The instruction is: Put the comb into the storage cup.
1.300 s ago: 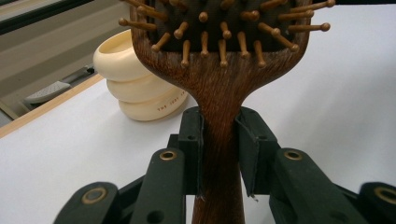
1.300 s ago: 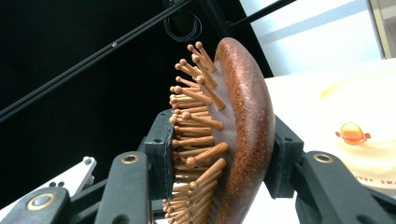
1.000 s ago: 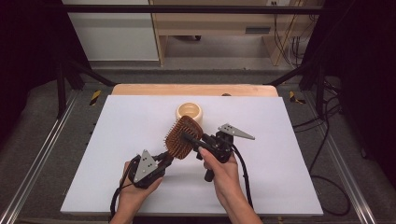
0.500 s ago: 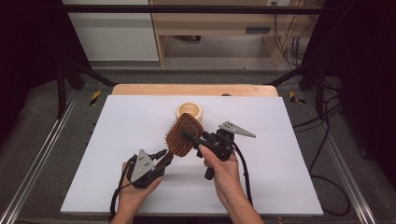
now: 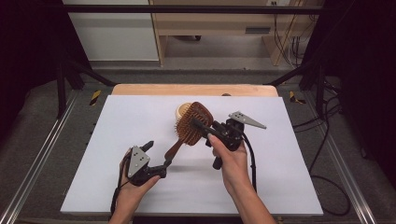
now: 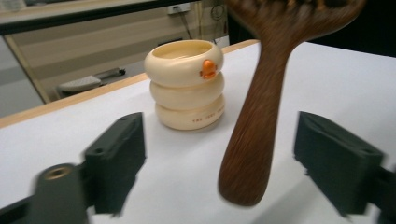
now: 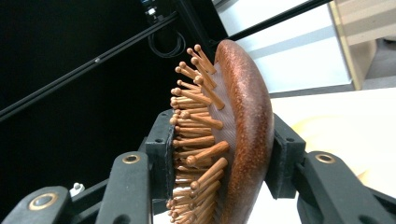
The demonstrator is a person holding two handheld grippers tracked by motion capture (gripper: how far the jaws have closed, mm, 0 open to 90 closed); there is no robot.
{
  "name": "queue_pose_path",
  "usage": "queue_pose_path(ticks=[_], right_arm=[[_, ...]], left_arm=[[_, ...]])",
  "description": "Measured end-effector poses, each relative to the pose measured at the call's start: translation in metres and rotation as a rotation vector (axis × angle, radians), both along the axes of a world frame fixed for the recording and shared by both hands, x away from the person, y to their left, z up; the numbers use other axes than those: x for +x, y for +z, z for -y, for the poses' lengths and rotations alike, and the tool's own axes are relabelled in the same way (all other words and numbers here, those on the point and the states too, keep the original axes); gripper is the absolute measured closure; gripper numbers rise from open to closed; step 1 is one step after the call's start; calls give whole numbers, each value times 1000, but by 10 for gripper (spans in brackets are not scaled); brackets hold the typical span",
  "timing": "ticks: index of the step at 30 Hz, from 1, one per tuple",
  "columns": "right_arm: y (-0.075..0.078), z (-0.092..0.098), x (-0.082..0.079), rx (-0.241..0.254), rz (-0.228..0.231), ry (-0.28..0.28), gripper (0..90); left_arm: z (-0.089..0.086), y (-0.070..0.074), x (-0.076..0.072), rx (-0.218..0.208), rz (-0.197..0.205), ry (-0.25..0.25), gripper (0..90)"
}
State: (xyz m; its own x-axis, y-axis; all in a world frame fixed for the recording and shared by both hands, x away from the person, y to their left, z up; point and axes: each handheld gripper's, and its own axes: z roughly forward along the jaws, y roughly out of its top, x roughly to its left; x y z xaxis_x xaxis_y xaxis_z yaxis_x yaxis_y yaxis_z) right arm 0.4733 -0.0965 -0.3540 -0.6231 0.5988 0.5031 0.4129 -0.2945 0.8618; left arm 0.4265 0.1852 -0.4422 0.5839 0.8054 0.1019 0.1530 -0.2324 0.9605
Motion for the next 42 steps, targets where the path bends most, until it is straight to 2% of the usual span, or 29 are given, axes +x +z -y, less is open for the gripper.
queue_pose_path(ticks=[2, 4, 17, 29, 34, 42], right_arm=[[5, 6, 3, -2, 2, -15, 536], [8, 10, 5, -6, 4, -26, 535], [35, 31, 20, -21, 27, -89, 534], [60, 32, 35, -21, 45, -111, 533], [75, 29, 45, -9, 56, -123, 533], [89, 23, 62, -2, 69, -146, 532]], left_arm=[[-1, -2, 3, -16, -20, 3, 90], [-2, -3, 4, -18, -27, 4, 77], [-7, -8, 8, -44, -53, 23, 63], [-9, -9, 9, -43, -59, 28, 63], [-11, -10, 10, -47, -57, 23, 58], [-14, -11, 12, -53, -59, 25, 47]])
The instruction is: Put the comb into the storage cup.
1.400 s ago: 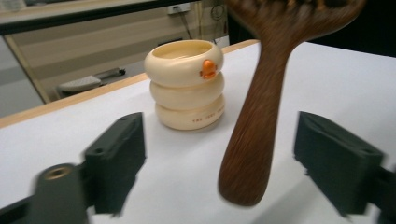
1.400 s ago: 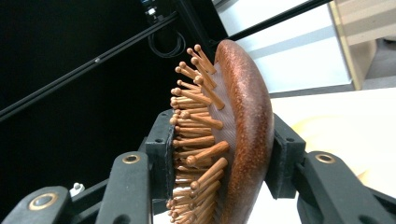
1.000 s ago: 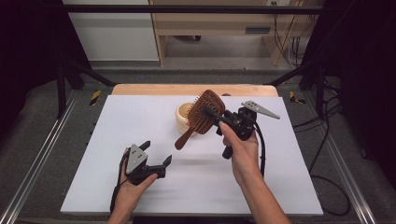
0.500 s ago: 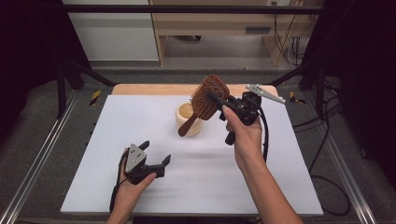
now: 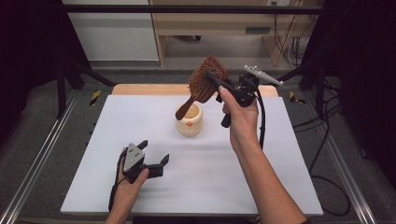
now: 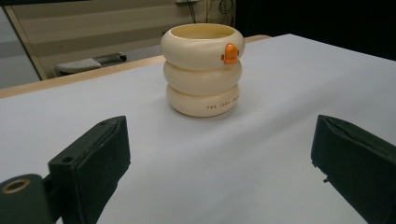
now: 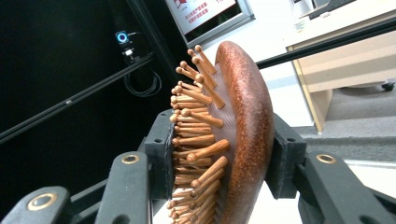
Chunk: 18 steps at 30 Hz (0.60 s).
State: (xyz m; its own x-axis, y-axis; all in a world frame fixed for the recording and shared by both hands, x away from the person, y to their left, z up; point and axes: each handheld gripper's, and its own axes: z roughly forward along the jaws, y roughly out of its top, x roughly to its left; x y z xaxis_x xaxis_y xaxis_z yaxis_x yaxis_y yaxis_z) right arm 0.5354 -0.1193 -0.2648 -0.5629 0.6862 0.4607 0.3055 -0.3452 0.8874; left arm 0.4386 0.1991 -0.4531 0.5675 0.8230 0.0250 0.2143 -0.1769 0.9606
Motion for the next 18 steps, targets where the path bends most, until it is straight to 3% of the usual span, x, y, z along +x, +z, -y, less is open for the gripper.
queue_pose_path(ticks=[10, 18], right_arm=[[4, -6, 22, -32, 0, -34, 531], [6, -6, 30, -48, -4, -49, 530]], left_arm=[[-8, -1, 2, -14, -5, 15, 45], [-11, -1, 4, -22, -5, 23, 43]])
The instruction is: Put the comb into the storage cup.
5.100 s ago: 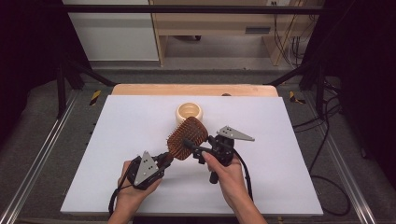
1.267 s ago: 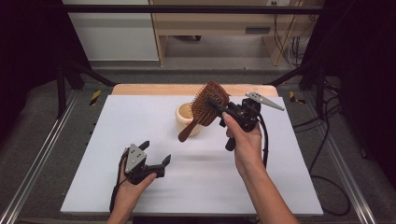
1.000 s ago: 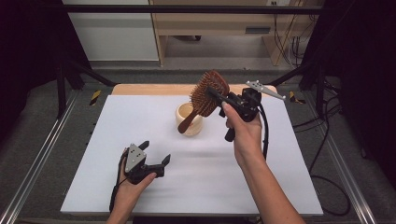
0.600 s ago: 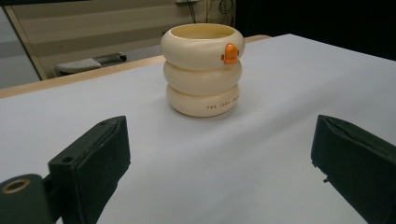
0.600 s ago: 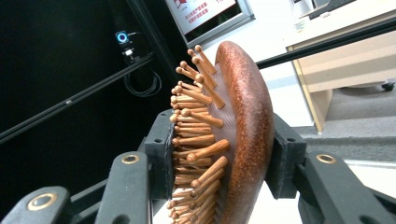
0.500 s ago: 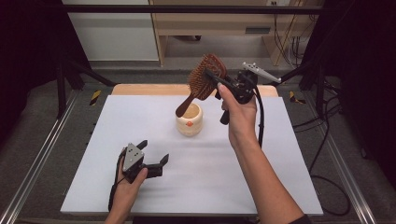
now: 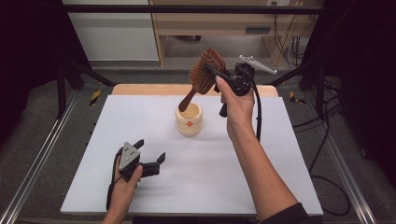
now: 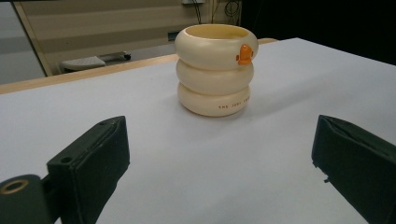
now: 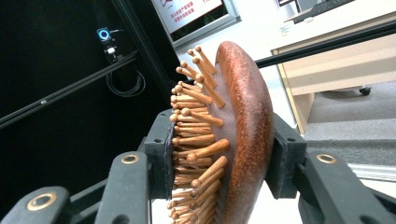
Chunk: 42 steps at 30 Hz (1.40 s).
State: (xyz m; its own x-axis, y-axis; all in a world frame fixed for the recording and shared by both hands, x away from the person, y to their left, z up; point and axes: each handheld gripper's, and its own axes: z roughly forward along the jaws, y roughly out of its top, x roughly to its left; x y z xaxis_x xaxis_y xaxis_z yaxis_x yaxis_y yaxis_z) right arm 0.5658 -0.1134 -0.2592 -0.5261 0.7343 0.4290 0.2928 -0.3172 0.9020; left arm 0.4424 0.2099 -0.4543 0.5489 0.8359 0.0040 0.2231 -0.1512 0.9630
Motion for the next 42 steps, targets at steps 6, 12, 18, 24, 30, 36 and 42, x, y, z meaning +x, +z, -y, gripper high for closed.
queue_pose_path(ticks=[6, 12, 18, 24, 30, 36, 42], right_arm=[[-4, 1, 6, -20, -4, -13, 530], [-11, 0, 15, -51, -13, -32, 529], [-19, -1, 23, -71, -33, -44, 529], [-26, -1, 27, -78, -45, -52, 528], [-33, -1, 29, -77, -58, -54, 528], [-39, -3, 31, -82, -69, -58, 528], [-44, -5, 33, -89, -74, -59, 527]], left_arm=[[-2, 0, 1, -2, -1, 4, 42], [-4, -1, 2, -5, -4, 8, 42], [-5, -1, 2, -5, -6, 7, 42], [-4, -1, 2, -5, -6, 6, 42], [-4, -1, 2, -8, -5, 4, 42], [-5, -1, 2, -10, -5, 4, 42], [-5, -1, 2, -9, -5, 3, 42]])
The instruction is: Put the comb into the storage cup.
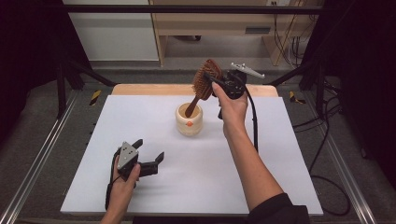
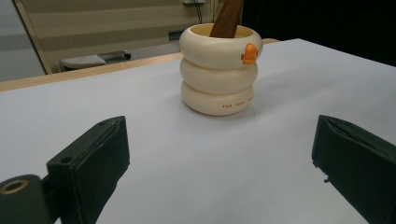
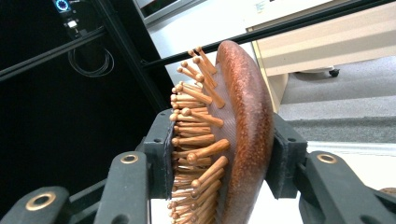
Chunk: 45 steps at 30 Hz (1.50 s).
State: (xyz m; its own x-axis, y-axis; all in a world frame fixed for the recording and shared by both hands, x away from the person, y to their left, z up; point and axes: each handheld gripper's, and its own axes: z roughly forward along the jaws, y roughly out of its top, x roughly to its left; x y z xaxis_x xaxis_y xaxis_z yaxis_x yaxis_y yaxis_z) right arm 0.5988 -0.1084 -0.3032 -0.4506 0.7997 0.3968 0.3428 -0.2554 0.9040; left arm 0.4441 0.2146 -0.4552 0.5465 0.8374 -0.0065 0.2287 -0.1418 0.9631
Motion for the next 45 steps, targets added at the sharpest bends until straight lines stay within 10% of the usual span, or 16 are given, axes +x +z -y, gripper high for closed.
queue_pose_path(ticks=[45], right_arm=[[-37, -15, 9, 4, -49, 9, 526]], left_arm=[[-1, 0, 1, -6, -5, -6, 42]])
